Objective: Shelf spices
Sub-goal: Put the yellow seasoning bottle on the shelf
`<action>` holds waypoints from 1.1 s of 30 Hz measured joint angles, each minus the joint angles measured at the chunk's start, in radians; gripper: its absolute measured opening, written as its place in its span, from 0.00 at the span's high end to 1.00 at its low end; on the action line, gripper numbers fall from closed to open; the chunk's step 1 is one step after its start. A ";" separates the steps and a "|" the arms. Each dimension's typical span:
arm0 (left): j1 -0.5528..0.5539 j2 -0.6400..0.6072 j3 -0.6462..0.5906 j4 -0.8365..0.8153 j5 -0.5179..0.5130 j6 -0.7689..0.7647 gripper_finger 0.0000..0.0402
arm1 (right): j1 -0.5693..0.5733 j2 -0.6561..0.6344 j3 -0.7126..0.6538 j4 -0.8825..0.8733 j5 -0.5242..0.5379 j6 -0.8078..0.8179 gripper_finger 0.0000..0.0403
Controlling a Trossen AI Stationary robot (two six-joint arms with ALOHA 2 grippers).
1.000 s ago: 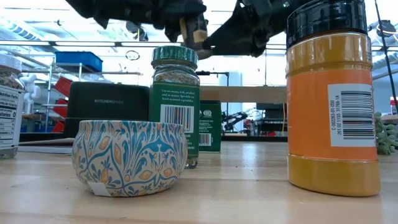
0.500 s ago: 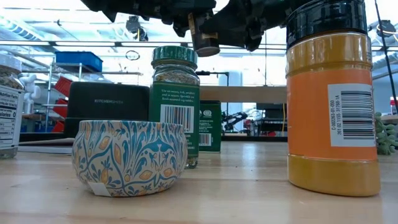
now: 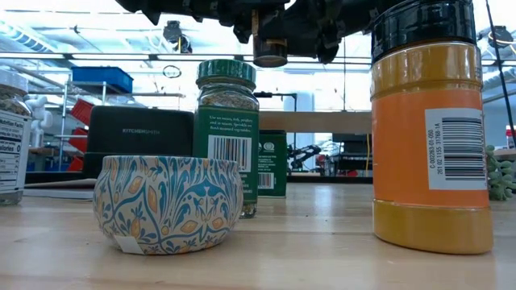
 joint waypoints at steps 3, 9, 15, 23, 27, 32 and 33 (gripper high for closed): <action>0.000 0.000 0.000 0.000 0.001 -0.011 0.48 | 0.000 0.000 0.000 0.000 -0.001 0.001 0.51; -0.001 0.000 0.000 -0.002 0.003 -0.017 0.48 | 0.000 0.000 0.000 0.000 0.000 0.001 0.52; -0.001 0.000 0.000 -0.002 0.009 -0.019 0.45 | 0.000 0.000 0.000 0.000 0.011 -0.009 0.52; -0.001 -0.001 0.000 -0.002 0.013 -0.021 0.31 | 0.000 -0.013 0.000 -0.017 0.040 -0.031 0.52; 0.006 -0.018 0.000 -0.009 0.006 -0.013 0.26 | 0.000 -0.061 -0.001 -0.072 0.073 -0.048 0.52; 0.022 -0.064 0.001 -0.057 -0.034 -0.004 0.23 | 0.000 -0.152 -0.001 -0.131 0.102 -0.066 0.52; 0.026 -0.075 0.000 -0.067 -0.040 0.001 0.23 | 0.000 -0.169 -0.001 -0.137 0.106 -0.069 0.52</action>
